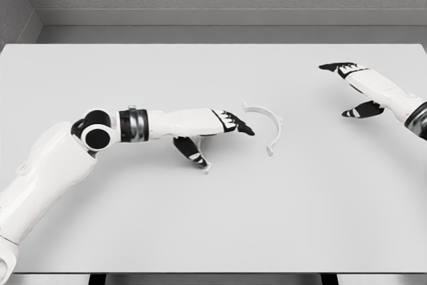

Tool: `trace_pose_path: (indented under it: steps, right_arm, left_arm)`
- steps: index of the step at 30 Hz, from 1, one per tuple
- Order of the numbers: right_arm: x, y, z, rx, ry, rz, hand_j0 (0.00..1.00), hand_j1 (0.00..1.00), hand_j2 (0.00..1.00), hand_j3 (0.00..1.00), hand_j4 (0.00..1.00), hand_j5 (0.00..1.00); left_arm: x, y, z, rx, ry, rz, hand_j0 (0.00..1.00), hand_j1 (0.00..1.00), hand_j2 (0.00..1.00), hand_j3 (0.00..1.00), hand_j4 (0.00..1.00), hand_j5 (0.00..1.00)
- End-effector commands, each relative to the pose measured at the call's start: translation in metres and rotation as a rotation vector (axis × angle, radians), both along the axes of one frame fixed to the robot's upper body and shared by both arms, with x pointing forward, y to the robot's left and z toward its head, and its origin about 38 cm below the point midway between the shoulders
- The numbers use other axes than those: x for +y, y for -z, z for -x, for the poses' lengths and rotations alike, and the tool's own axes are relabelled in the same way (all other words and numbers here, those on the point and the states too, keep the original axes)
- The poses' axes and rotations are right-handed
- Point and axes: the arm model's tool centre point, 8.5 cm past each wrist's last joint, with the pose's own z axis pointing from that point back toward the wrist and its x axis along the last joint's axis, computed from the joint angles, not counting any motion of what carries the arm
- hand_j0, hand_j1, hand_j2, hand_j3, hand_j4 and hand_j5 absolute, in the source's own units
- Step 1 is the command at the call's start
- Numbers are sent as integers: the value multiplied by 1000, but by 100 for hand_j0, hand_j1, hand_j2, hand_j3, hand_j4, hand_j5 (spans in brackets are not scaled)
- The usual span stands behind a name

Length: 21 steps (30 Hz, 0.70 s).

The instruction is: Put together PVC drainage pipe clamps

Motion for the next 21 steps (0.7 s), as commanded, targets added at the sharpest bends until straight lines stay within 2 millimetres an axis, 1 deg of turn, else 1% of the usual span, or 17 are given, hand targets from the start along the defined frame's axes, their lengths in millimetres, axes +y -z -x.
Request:
trace_pose_path:
  steps: [1, 2, 3, 5, 9, 13, 14, 15, 16, 18, 21]
  right_arm:
    - [1, 2, -1, 11, 2, -14, 100, 100, 100, 100, 100, 100]
    - [3, 3, -1, 14, -1, -12, 100, 100, 100, 100, 100, 100]
    - [11, 5, -2, 14, -10, -27, 100, 100, 100, 100, 100, 100]
    - [17, 10, -2, 49, -32, -20, 100, 100, 100, 100, 100, 100]
    - [18, 5, -4, 69, -50, 0, 100, 100, 100, 100, 100, 100]
    - [20, 2, -6, 86, -64, 6, 100, 100, 100, 100, 100, 100]
    - [20, 1, -6, 86, -65, 7, 100, 100, 100, 100, 100, 100]
    - [22, 1, -5, 83, -72, 11, 100, 100, 100, 100, 100, 100]
    - [26, -2, -5, 74, -85, 15, 100, 100, 100, 100, 100, 100]
    - [29, -5, -4, 62, -94, 17, 100, 100, 100, 100, 100, 100]
    - [34, -10, -2, 43, -109, 20, 100, 100, 100, 100, 100, 100]
  left_arm:
    - [-5, -1, 0, 6, 4, 13, 100, 100, 100, 100, 100, 100]
    - [-6, -1, 1, 6, 5, 15, 100, 100, 100, 100, 100, 100]
    - [-6, -1, 0, 4, 5, 15, 100, 100, 100, 100, 100, 100]
    - [-6, -3, -1, -1, 5, 15, 100, 100, 100, 100, 100, 100]
    - [-6, -5, -4, -2, -1, 15, 100, 100, 100, 100, 100, 100]
    - [-11, -5, -8, 3, -4, 20, 100, 100, 100, 100, 100, 100]
    - [-8, -7, -10, 0, -8, 18, 100, 100, 100, 100, 100, 100]
    - [-3, -15, -13, -16, -15, 22, 100, 100, 100, 100, 100, 100]
    - [0, -16, -13, -19, -18, 20, 100, 100, 100, 100, 100, 100]
    - [4, -25, -4, -52, 7, 19, 100, 100, 100, 100, 100, 100]
    - [10, -22, -6, -50, -4, 4, 100, 100, 100, 100, 100, 100]
